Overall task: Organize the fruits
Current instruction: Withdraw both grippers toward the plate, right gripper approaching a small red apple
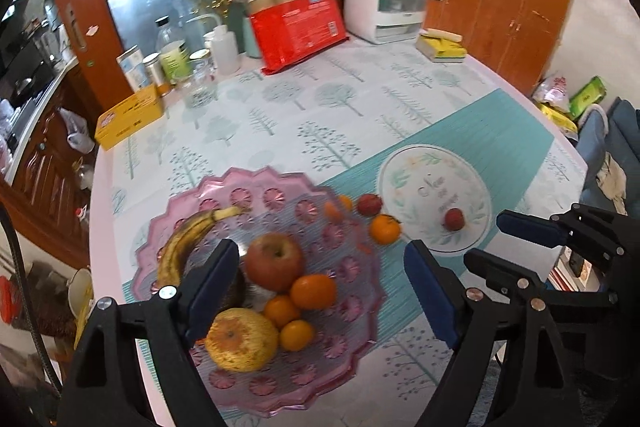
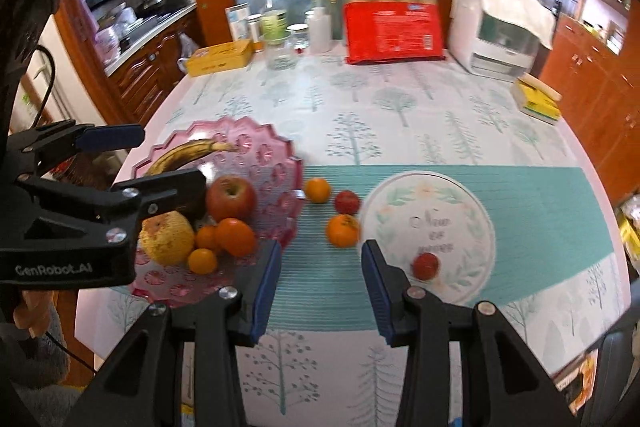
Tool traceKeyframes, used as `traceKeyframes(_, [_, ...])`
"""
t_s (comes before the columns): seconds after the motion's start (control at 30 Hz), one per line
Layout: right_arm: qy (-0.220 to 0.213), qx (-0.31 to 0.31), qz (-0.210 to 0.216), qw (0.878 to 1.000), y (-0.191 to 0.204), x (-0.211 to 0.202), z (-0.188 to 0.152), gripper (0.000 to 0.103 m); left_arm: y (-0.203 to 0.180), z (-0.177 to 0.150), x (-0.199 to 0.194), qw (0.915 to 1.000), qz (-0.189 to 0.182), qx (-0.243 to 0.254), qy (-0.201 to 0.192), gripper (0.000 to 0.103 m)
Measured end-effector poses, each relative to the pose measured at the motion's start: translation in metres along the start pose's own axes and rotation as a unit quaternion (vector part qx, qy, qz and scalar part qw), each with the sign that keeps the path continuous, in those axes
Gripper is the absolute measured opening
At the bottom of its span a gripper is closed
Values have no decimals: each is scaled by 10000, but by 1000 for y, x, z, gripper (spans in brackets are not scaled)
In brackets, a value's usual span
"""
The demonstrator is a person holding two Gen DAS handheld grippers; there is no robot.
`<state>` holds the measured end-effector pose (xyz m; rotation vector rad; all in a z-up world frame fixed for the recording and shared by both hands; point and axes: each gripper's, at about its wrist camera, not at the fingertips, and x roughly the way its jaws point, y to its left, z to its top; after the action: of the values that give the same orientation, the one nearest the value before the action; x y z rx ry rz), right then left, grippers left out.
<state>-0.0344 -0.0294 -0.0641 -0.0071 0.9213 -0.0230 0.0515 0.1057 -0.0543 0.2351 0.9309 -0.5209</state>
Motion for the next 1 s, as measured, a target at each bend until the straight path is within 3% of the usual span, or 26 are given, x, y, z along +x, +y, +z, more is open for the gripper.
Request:
traceKeyframes(0.4, [-13, 315, -245, 9992, -45, -13, -14, 42, -38, 4, 9, 9997, -223, 63, -4, 84])
traceKeyframes(0.57, [21, 334, -134, 9993, -72, -6, -14, 42, -58, 10, 22, 9999, -4, -24, 119, 84])
traceKeyframes(0.83, [330, -78, 354, 9988, -126, 27, 2, 42, -90, 23, 60, 9956, 379, -707, 482, 84])
traceKeyframes(1.0, [543, -704, 746, 9932, -144, 64, 5, 42, -106, 13, 94, 9859, 620, -1446, 565, 84])
